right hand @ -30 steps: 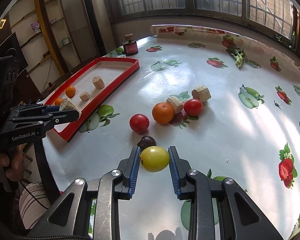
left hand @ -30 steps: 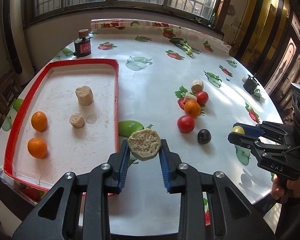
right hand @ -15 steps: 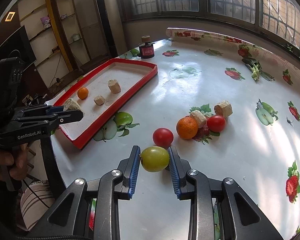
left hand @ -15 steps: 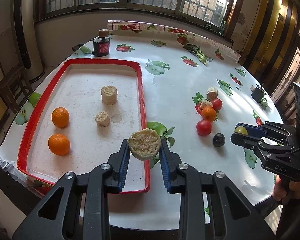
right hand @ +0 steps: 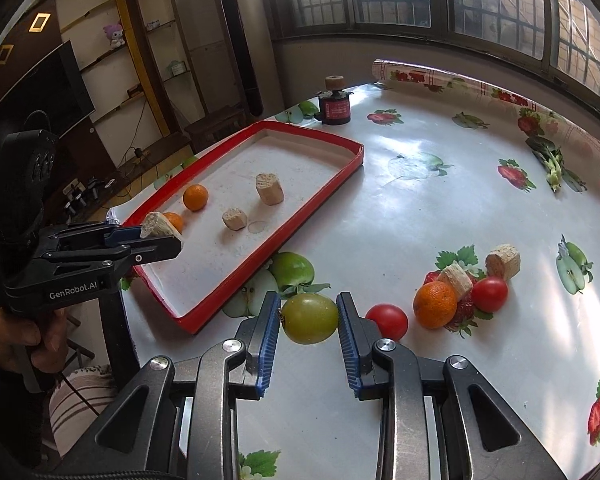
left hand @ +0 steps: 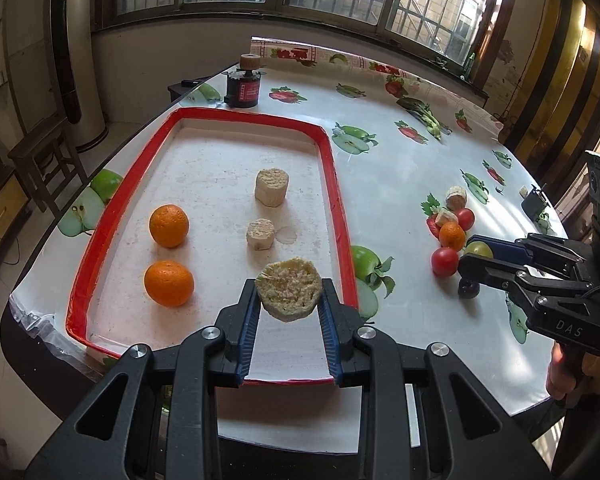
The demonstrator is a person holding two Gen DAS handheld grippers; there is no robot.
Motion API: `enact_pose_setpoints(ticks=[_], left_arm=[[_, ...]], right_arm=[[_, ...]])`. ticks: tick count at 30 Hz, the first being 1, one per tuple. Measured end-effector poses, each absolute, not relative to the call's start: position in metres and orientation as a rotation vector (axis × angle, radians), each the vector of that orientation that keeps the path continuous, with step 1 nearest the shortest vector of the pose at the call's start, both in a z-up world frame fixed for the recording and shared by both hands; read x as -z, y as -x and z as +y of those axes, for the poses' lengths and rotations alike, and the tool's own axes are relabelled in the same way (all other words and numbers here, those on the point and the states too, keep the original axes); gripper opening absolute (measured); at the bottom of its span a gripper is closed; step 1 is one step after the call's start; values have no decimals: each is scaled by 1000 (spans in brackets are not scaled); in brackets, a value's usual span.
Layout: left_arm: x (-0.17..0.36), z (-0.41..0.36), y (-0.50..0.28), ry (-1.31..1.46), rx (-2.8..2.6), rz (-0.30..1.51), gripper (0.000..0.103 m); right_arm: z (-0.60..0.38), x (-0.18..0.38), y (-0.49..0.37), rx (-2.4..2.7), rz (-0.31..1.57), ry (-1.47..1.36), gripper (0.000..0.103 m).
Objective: Organize fruits
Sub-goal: 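Carry the bread slice in the left tool to the tray while the right tool carries the grape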
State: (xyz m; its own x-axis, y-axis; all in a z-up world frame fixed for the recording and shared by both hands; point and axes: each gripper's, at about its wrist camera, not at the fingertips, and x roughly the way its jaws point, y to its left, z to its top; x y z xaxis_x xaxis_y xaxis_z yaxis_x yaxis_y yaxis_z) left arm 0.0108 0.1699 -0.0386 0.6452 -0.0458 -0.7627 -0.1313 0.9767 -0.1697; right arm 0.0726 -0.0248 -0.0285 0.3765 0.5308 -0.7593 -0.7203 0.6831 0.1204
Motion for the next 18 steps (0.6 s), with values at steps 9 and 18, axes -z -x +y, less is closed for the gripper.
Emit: enact_pose_setpoints(ticks=[9, 18], left_arm=[[42, 192, -12, 245, -89, 876, 27], [49, 198, -21, 258, -94, 892, 27]], right_arm=[[12, 29, -87, -869, 876, 245, 29], [44, 31, -104, -902, 880, 249, 29]])
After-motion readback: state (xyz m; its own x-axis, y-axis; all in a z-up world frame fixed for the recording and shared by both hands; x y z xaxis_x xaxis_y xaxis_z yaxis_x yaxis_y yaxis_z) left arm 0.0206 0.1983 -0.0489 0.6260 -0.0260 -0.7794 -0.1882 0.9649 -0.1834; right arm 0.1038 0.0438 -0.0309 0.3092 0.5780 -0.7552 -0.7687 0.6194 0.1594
